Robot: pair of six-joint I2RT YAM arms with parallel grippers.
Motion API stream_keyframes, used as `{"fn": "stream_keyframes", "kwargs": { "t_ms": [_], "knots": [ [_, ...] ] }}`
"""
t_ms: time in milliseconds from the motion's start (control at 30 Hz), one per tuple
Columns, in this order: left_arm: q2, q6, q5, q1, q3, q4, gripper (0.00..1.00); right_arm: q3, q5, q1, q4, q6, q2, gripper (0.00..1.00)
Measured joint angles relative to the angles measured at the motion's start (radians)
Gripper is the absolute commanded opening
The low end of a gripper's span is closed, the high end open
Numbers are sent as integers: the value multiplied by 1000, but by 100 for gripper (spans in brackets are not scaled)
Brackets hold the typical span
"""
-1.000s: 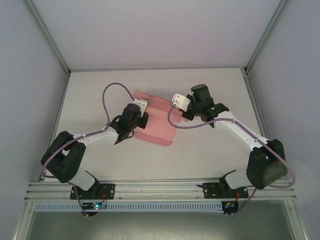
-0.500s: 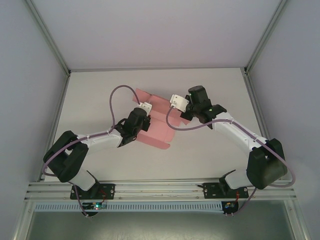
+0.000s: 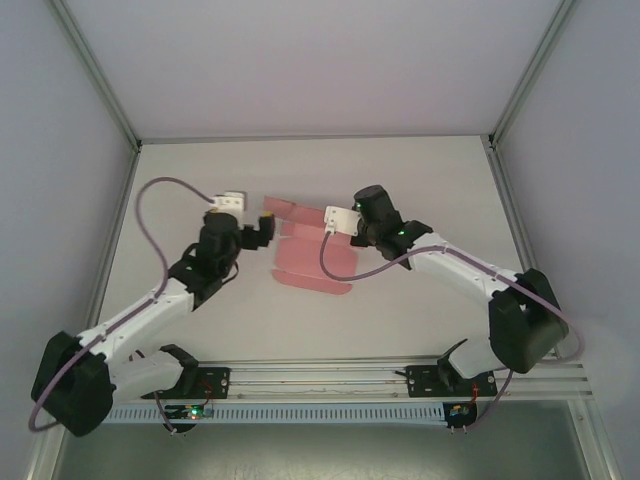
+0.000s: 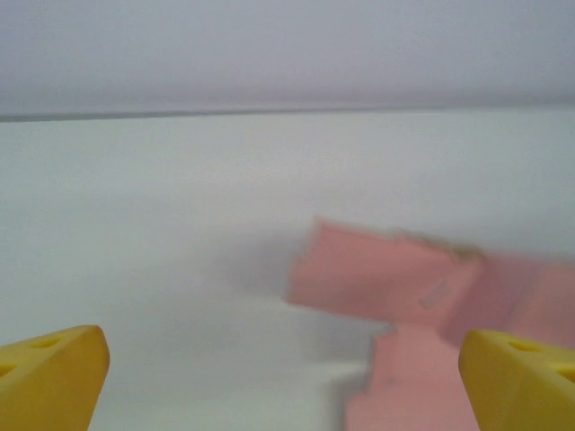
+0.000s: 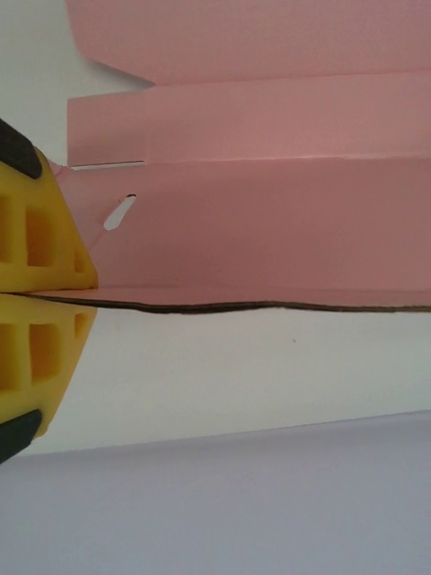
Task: Assemble paper box
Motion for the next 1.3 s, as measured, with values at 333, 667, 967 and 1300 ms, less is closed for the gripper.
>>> {"fn": "stream_keyframes", "kwargs": {
  "t_ms": [333,667,967,1300],
  "knots": [
    [156,-235,45,261,2,-164,100,-81,208,66,222,-170,109,0],
    [507,-257,238,340,254,-102,100,-176,231,66,359,-200,111,0],
    [761,-207,504,350,481,-77,81,-219,228,66,445,-206,110,0],
    [830,-158,794,349,411,-3,60,-230,230,66,463,-204,110,0]
  ]
}}
